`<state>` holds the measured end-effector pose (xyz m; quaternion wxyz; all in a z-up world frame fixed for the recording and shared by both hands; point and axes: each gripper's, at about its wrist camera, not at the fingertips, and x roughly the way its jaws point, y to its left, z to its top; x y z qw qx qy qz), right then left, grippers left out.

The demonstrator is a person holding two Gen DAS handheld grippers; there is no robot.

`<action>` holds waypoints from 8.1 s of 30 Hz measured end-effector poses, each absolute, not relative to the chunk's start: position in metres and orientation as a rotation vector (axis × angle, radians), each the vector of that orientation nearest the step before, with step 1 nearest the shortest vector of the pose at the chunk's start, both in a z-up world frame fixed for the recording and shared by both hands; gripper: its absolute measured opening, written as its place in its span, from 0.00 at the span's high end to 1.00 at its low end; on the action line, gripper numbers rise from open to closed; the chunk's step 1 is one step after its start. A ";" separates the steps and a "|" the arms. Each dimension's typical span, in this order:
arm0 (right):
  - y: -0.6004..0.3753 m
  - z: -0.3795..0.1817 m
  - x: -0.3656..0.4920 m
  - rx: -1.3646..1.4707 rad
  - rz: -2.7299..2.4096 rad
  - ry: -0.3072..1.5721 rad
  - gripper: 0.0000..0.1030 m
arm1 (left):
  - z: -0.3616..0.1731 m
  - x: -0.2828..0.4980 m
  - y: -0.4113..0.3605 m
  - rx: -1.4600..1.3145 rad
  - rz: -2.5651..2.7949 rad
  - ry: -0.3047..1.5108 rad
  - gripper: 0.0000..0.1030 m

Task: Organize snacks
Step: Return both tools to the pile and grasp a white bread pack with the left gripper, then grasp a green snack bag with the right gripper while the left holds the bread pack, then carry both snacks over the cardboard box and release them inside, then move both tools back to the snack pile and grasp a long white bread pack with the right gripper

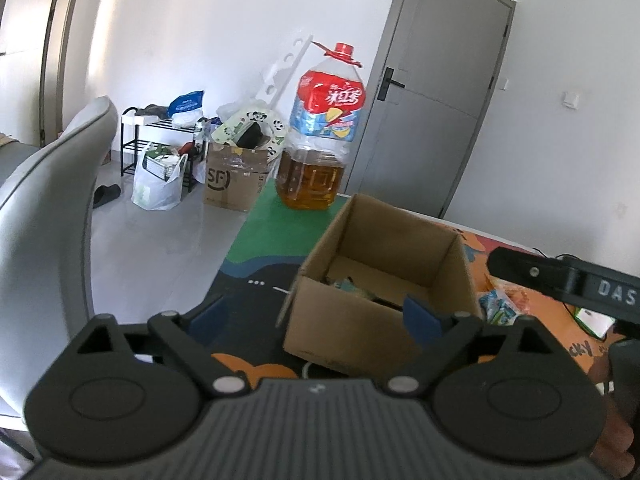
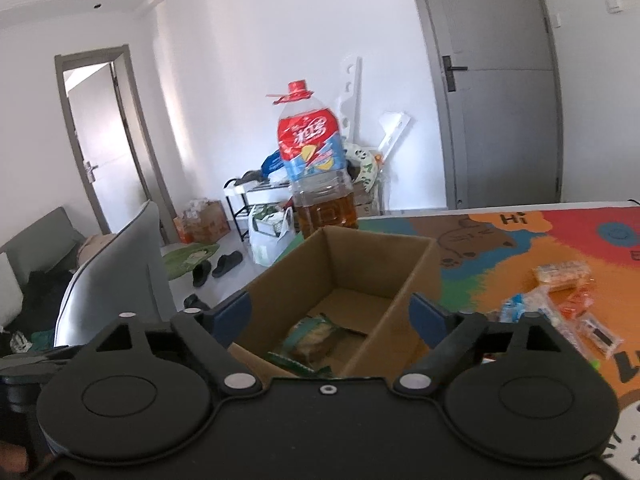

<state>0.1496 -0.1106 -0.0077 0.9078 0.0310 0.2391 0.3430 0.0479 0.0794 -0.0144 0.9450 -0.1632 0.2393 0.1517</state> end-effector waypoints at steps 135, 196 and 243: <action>-0.226 -0.036 0.188 0.192 0.588 0.564 0.73 | -0.003 0.100 -0.037 -0.311 0.050 0.448 0.55; -0.101 -0.013 0.176 0.082 0.695 0.488 0.21 | -0.018 0.062 0.105 -0.483 0.318 0.387 0.06; -0.272 -0.062 0.190 0.215 0.473 0.553 0.02 | -0.015 0.089 -0.041 -0.349 0.092 0.476 0.13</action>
